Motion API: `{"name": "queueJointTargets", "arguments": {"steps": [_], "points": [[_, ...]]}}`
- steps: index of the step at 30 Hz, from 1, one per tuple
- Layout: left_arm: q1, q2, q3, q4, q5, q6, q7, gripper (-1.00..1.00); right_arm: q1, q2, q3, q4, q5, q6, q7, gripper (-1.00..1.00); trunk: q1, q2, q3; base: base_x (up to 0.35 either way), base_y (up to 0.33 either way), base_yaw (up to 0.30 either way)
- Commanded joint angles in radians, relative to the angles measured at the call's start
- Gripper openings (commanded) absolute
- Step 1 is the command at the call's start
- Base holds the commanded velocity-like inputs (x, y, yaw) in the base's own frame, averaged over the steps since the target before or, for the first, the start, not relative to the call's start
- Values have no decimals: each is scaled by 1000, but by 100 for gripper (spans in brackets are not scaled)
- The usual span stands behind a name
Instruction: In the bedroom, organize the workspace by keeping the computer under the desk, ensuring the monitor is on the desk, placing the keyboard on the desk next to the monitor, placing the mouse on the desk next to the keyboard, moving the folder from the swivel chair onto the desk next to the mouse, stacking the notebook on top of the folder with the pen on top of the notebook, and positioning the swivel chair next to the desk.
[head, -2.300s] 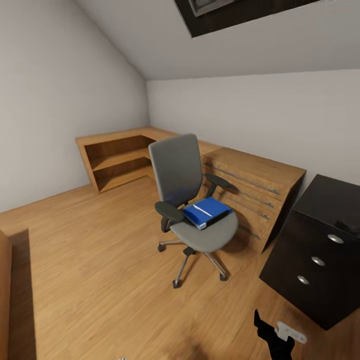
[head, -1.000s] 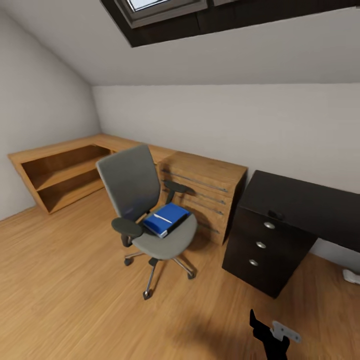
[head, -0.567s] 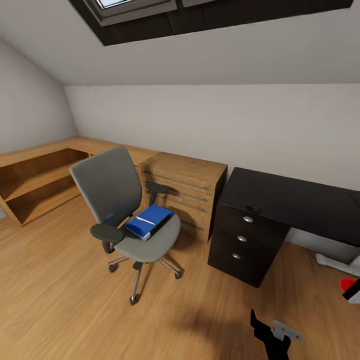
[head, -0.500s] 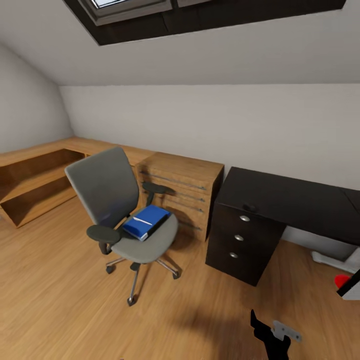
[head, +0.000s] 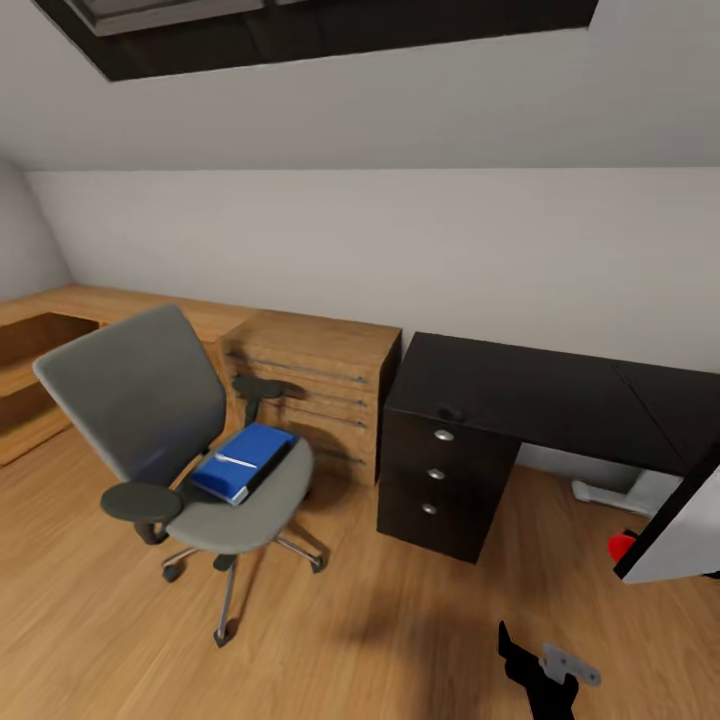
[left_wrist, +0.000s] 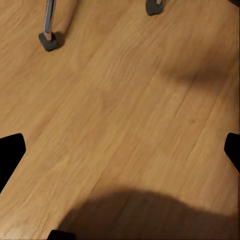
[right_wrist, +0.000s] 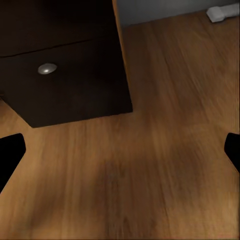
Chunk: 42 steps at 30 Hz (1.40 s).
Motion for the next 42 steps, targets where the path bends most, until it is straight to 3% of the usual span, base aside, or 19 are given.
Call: {"name": "queueJointTargets", "arguments": {"steps": [1,9,27,42], "points": [[0,-1,1,0,7,-3,0,100,-1,0,-8,2,-4,-3,10,100,0,0,-1,169,0,-291],[0,-1,-1,1,6,-4,-2,100,0,12,-8,2,-4,-2,10,100,0,0,-1,38,0,-209],[0,-1,0,0,9,-4,-1,100,6,20,-7,2,-4,0,11,100,0,0,-1,2,0,-16],[0,-1,1,1,11,-2,1,100,7,39,-6,1,-4,-1,10,100,-57,105,46,0,0,0]]}}
